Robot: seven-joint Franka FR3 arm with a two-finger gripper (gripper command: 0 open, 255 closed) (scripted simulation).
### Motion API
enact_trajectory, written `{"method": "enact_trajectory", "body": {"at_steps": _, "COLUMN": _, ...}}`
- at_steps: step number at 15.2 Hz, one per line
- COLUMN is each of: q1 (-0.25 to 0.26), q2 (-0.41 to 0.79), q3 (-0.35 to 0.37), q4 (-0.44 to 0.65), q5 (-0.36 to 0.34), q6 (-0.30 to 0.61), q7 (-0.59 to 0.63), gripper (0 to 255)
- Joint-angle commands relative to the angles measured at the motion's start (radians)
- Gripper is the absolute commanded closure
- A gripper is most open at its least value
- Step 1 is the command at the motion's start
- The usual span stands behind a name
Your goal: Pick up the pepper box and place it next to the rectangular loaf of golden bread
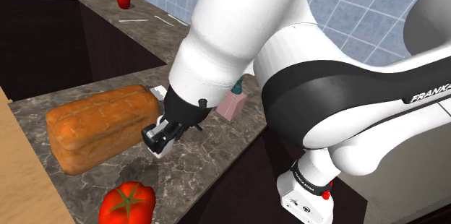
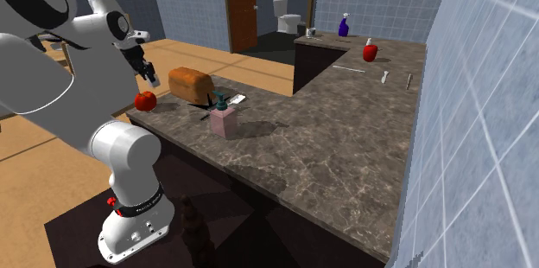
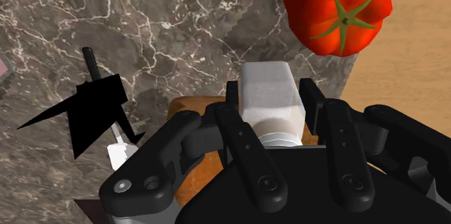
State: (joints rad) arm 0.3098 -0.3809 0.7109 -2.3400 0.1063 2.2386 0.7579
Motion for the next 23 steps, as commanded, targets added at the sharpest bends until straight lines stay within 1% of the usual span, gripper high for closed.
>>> {"method": "enact_trajectory", "body": {"at_steps": 1, "q1": -0.003, "q2": 0.011, "q3": 0.011, "q4": -0.019, "q5": -0.005, "q6": 0.029, "q7": 0.01, "gripper": 255}}
{"method": "enact_trajectory", "body": {"at_steps": 8, "q1": -0.021, "q2": 0.059, "q3": 0.048, "q4": -0.077, "q5": -0.033, "q6": 0.13, "q7": 0.044, "gripper": 255}}
{"method": "enact_trajectory", "body": {"at_steps": 14, "q1": -0.047, "q2": 0.113, "q3": 0.086, "q4": -0.119, "q5": -0.076, "q6": 0.218, "q7": 0.088, "gripper": 255}}
{"method": "enact_trajectory", "body": {"at_steps": 20, "q1": -0.088, "q2": 0.182, "q3": 0.133, "q4": -0.153, "q5": -0.151, "q6": 0.305, "q7": 0.153, "gripper": 255}}
{"method": "enact_trajectory", "body": {"at_steps": 22, "q1": -0.106, "q2": 0.209, "q3": 0.149, "q4": -0.162, "q5": -0.186, "q6": 0.333, "q7": 0.182, "gripper": 255}}
{"method": "enact_trajectory", "body": {"at_steps": 23, "q1": -0.121, "q2": 0.232, "q3": 0.164, "q4": -0.168, "q5": -0.22, "q6": 0.355, "q7": 0.209, "gripper": 255}}
